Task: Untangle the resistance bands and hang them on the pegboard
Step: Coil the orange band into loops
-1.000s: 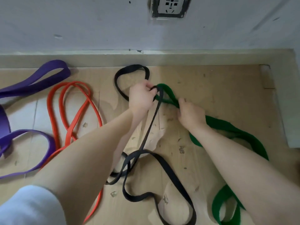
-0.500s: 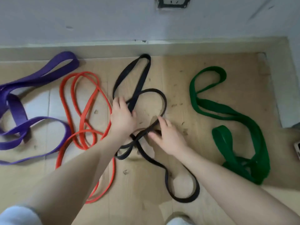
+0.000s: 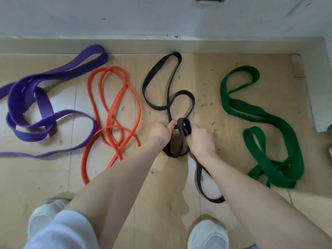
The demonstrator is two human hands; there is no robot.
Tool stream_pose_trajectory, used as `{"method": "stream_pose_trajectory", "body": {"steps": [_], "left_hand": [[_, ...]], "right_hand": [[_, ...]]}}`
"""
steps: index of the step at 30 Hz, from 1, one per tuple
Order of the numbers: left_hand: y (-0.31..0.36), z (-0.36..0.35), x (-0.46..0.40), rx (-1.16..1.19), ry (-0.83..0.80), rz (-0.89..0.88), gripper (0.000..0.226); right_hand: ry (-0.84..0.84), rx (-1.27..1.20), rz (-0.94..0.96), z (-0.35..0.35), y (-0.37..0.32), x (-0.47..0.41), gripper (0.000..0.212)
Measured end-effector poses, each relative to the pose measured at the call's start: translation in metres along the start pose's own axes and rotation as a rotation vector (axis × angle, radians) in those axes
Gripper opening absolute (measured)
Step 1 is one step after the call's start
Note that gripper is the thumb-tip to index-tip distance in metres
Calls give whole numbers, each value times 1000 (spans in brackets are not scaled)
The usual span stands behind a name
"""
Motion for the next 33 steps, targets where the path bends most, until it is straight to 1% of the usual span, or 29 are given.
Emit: {"method": "stream_pose_trajectory", "body": {"steps": [2,3,4,5,7,8,9,10,11,12,13,14,15,16,18,19,20,22,24,26,27,29,30,31,32,33], "left_hand": [[18,-27,12,143,-120,-112,42],[24,-36,19,174,-156,-163,39],[27,-40,22,170,-167,-206,38],[26,-35,24,133,-148,-236,37],[13,-4,22,20,-31,-276,38],[6,19,21,-20,47,-299,38],[0,44,23,-44,129,-337,37],[-6,70,26,-74,210,-385,36],[-12,95,30,-126,279,-421,35],[-20,119,33,-185,341,-442,36],[-32,141,34,-245,389,-443,37],[-46,163,33,-306,425,-426,41],[-61,184,33,-361,451,-385,47],[-78,202,32,-413,458,-329,55],[-112,226,27,-499,385,-203,78],[-128,233,24,-556,317,-154,91],[-141,235,19,-639,249,-134,103],[-157,234,12,-832,173,-186,115],[-160,236,3,-952,205,-279,116],[-156,243,-6,-990,262,-363,114],[-154,246,-11,-1005,271,-376,111],[-150,250,-21,-1032,293,-353,96],[-146,251,-25,-1018,320,-338,83],[-141,252,-26,-970,360,-323,64],[-136,255,-26,-882,411,-292,45],[-131,260,-25,-755,459,-249,32]], "right_hand": [[108,-101,-88,27,17,-4,20],[122,-94,-81,35,20,-4,21],[84,-58,-66,35,22,-2,24],[12,-14,-59,30,22,0,30],[-110,51,-99,24,22,7,55],[-93,70,-114,28,15,11,66],[-26,85,-82,38,-1,15,72],[37,93,6,46,-26,20,71],[60,84,138,49,-58,26,66],[38,69,288,44,-93,35,58],[-18,62,422,33,-127,44,51],[-84,78,521,18,-157,52,46],[-155,108,577,-1,-181,58,45],[-215,134,601,-19,-201,60,48],[-294,214,629,-54,-232,57,67],[-302,285,674,-70,-247,58,76],[-292,375,727,-87,-258,59,81],[-248,502,808,-111,-273,62,76],[-204,537,837,-123,-277,60,70],[-139,510,818,-119,-271,51,66],[-79,485,805,-111,-265,44,63],[-63,475,776,-93,-246,30,59],[-99,483,746,-85,-237,23,55],[-120,488,709,-78,-229,15,48],[-105,475,672,-68,-224,9,39],[-58,437,639,-59,-222,2,31]]}}
Point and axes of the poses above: each hand's wrist, its own x-axis away from the middle knuckle, its own z-axis out of the back of the hand, y = z × x, the point moved 9 cm from there along -x, towards the middle knuckle, and after that the axes turned 5 degrees about -z, right-handed, at the moved point
